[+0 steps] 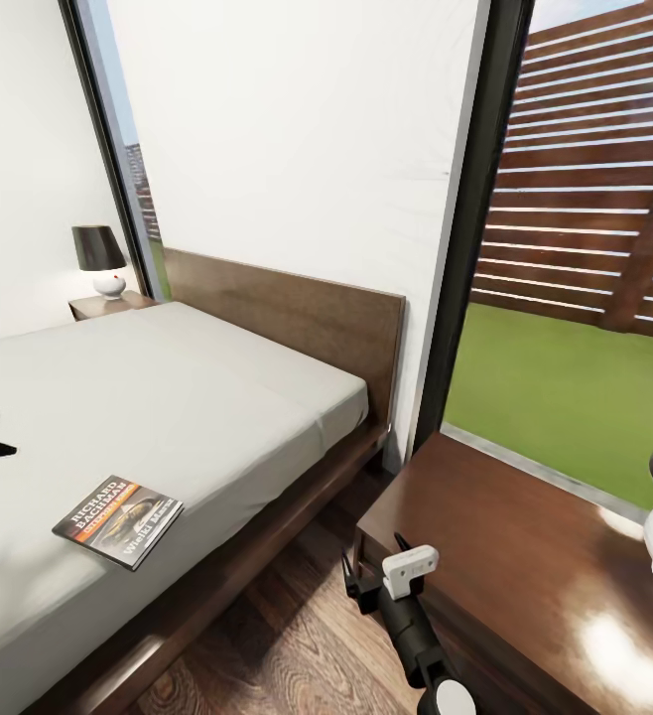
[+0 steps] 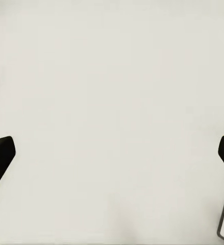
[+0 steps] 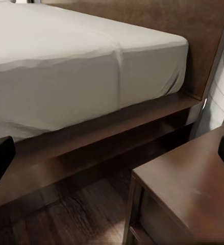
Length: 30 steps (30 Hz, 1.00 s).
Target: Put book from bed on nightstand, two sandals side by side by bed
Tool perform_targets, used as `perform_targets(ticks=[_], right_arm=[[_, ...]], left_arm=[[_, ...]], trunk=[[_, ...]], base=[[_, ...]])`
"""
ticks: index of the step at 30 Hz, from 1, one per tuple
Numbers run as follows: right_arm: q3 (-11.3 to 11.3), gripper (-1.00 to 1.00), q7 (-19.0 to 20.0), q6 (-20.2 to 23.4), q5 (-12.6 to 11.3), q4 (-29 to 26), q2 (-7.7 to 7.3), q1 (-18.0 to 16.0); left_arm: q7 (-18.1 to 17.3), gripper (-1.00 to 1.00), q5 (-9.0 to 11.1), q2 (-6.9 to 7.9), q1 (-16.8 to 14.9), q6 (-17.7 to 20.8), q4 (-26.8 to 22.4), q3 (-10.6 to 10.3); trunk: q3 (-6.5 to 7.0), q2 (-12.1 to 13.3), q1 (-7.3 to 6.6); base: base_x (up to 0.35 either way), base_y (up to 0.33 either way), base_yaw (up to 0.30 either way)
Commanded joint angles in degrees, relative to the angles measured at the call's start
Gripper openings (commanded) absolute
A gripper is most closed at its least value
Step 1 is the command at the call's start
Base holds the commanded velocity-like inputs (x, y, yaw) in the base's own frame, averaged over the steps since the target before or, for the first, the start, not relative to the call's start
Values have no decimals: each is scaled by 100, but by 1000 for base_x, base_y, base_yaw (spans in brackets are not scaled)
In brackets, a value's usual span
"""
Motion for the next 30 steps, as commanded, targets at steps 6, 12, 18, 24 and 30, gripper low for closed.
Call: perform_targets(ticks=[6, 12, 18, 24, 30], right_arm=[[-3, 100, -42, -14, -18, 29, -12, -8], [-16, 100, -53, -14, -13, 36, -7, -14], [-19, 100, -62, -14, -6, 31, -6, -17], [-20, 100, -60, 44, 5, 27, 18, -43], [-20, 100, -59, 594, 97, 29, 102, -187]], left_arm=[[-67, 100, -57, 244, -155, 294, -408, 13], [-82, 100, -60, 351, -197, 489, -775, 13], [-119, 100, -54, 382, -208, 633, -906, 13], [-135, 100, -52, 396, -210, 702, -1011, 13], [-140, 100, -48, 399, -208, 719, -1042, 13]], trunk=[[-6, -2, -1], [-6, -2, -1], [-6, -2, -1], [-6, -2, -1], [-6, -2, -1]], base=[[0, 0, 0], [0, 0, 0], [0, 0, 0], [0, 0, 0], [0, 0, 0]])
